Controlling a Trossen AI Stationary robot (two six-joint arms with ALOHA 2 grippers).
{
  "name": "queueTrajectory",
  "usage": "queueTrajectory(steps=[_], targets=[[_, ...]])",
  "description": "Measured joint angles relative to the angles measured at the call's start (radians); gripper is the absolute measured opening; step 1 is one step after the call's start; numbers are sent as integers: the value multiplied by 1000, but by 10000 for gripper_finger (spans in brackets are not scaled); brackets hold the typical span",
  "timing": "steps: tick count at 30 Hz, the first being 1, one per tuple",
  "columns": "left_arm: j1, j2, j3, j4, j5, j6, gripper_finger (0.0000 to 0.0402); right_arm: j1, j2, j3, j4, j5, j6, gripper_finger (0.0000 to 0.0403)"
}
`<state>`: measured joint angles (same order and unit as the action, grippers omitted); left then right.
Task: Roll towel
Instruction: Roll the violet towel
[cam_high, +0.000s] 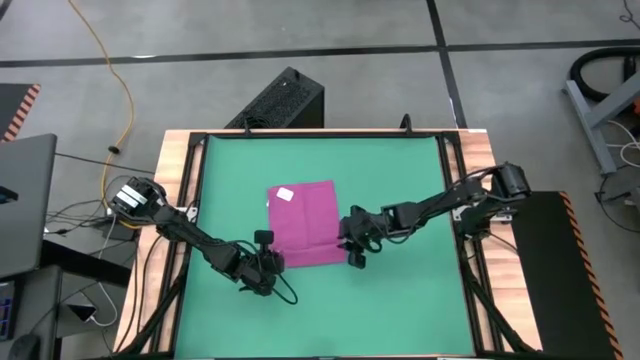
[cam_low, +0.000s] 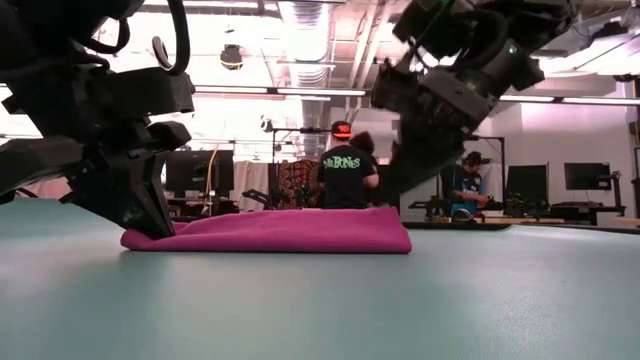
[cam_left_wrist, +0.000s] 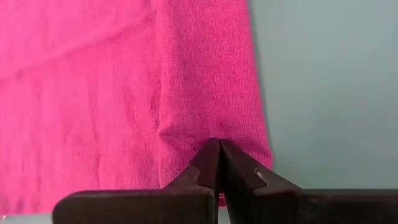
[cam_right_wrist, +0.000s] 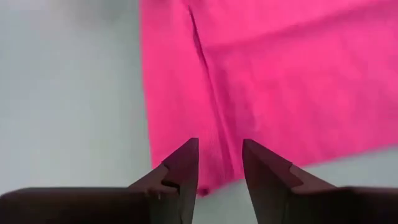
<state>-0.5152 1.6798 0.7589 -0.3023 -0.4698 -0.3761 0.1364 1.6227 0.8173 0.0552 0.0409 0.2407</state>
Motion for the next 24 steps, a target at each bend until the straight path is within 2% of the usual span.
queueTrajectory(steps=[5, 9, 13, 15, 20, 24], targets=[[0, 0, 0, 2, -1, -10, 0, 93, -55, -63, 197, 135, -150, 125], [0, 1, 0, 3, -5, -13, 0, 146, -42, -139, 379, 220, -197, 84], [0, 1, 0, 5, -6, -21, 0, 142, 26, -176, 475, 222, -197, 27], [0, 1, 0, 5, -5, -29, 0, 135, 64, -180, 529, 209, -201, 11], [0, 1, 0, 5, -5, -40, 0, 105, 149, -180, 592, 197, -190, 23], [0, 1, 0, 5, 0, -40, 0, 74, 202, -180, 592, 187, -169, 17]])
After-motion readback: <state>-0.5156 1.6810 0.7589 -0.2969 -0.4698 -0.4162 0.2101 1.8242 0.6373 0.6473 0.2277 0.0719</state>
